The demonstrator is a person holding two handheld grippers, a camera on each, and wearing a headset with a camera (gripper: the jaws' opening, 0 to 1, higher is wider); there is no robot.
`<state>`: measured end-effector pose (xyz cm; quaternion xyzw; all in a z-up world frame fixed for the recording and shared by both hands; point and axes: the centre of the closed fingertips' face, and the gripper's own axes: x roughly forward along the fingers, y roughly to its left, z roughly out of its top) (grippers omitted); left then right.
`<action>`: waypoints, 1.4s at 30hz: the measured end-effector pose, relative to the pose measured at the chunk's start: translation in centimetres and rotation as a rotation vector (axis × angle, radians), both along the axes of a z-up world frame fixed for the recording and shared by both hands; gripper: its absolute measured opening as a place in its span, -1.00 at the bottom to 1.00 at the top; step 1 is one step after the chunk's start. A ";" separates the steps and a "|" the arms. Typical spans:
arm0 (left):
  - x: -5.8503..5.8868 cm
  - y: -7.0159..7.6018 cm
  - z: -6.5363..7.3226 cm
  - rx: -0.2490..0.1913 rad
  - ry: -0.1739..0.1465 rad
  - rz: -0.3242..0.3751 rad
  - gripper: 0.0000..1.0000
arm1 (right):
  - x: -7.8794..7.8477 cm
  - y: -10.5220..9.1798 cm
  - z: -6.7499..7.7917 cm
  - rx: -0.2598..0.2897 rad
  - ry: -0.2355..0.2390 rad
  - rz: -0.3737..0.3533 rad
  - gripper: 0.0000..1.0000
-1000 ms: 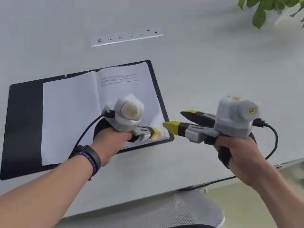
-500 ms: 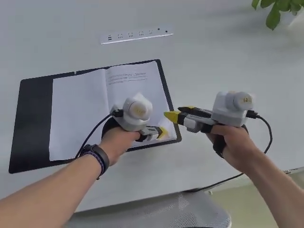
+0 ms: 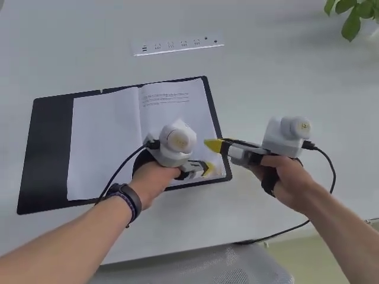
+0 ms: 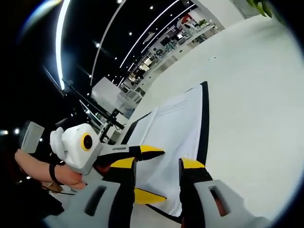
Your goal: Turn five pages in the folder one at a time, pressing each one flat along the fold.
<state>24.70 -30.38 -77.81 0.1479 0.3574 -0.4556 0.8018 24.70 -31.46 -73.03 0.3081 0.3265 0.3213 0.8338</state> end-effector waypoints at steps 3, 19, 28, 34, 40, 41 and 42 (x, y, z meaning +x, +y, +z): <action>-0.1 0.0 0.0 0.002 0.003 -0.003 0.18 | -0.2 0.2 -0.1 0.024 0.013 -0.002 -0.39; -1.8 1.1 1.5 0.001 0.021 -0.029 0.31 | -2.7 0.5 -0.3 0.086 0.076 0.006 -0.67; -2.3 1.7 2.4 -0.043 0.031 0.007 0.36 | -2.8 0.2 -0.7 0.077 0.087 0.009 -0.87; -2.2 2.4 3.1 -0.054 0.018 0.022 0.37 | -2.5 -0.1 -0.9 0.075 0.095 -0.019 -1.00; -1.8 3.7 4.3 -0.083 0.006 0.068 0.38 | -2.2 0.2 -0.7 0.069 0.081 -0.031 -1.00; -1.8 3.9 4.3 -0.083 0.003 0.072 0.38 | -2.2 0.3 -0.7 0.068 0.079 -0.032 -1.00; -1.7 4.3 4.4 -0.082 0.000 0.078 0.38 | -2.2 0.4 -0.6 0.070 0.080 -0.032 -1.00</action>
